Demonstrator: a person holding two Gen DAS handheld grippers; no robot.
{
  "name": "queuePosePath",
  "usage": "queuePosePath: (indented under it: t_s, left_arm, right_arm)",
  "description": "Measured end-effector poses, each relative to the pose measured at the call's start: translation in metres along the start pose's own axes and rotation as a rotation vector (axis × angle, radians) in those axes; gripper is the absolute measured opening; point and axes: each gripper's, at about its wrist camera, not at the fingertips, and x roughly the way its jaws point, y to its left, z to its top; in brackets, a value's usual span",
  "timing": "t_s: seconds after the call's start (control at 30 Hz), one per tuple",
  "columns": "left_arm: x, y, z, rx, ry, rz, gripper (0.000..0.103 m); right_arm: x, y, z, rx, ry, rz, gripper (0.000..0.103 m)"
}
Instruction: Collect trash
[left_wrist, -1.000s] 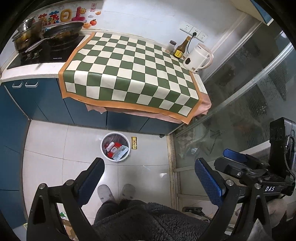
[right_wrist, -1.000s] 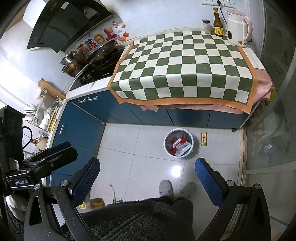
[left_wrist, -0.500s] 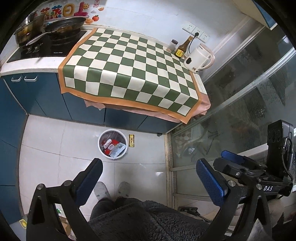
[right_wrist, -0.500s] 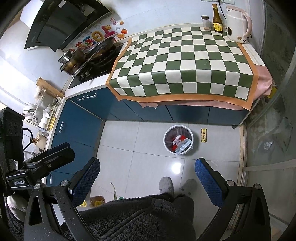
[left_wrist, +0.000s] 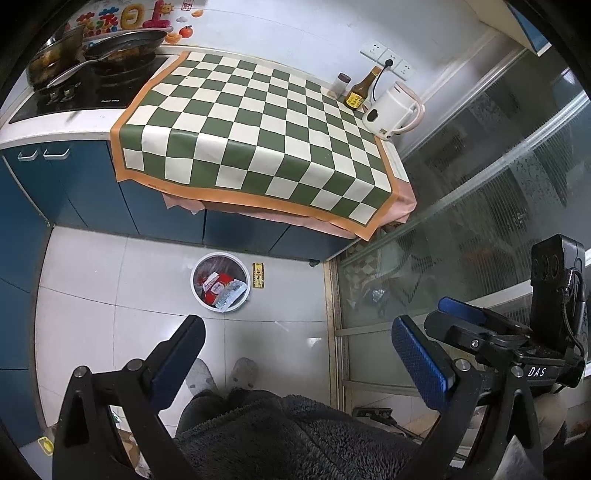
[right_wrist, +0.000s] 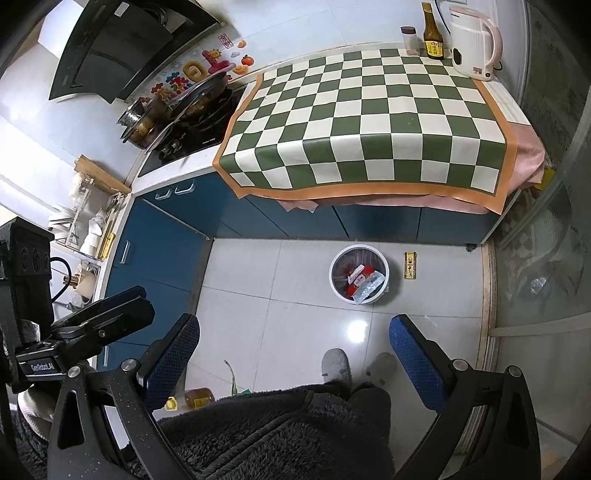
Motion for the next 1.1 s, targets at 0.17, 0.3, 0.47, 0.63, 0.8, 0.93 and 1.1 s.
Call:
queuePosePath:
  t_s: [0.17,0.3,0.47,0.63,0.8,0.93,1.1]
  left_arm:
    - [0.001,-0.005,-0.003,0.005,0.003,-0.003,0.103]
    - [-0.001,-0.007,-0.001,0.012,0.007,-0.008,0.103]
    - [-0.002,-0.008,-0.001,0.016,0.005,-0.009,0.103]
    - [-0.002,-0.006,0.000,0.020,0.008,-0.013,0.103]
    - [-0.003,-0.006,0.000,0.021,0.005,-0.009,0.103]
    - [-0.003,-0.005,0.000,0.023,0.004,-0.009,0.103]
    - [-0.006,-0.003,0.002,0.024,0.002,-0.011,0.103]
  right_arm:
    - [0.000,-0.003,-0.004,0.007,-0.004,0.001,0.103]
    - [0.001,-0.005,-0.007,0.016,-0.004,0.004,0.103]
    - [0.000,-0.008,-0.007,0.016,-0.004,0.008,0.103]
    - [0.000,-0.009,-0.007,0.020,-0.003,0.009,0.103]
    - [0.001,-0.008,-0.011,0.022,-0.005,0.011,0.103]
    - [0.001,-0.002,-0.016,0.024,-0.008,0.014,0.103]
    - [0.001,0.001,-0.017,0.028,-0.012,0.014,0.103]
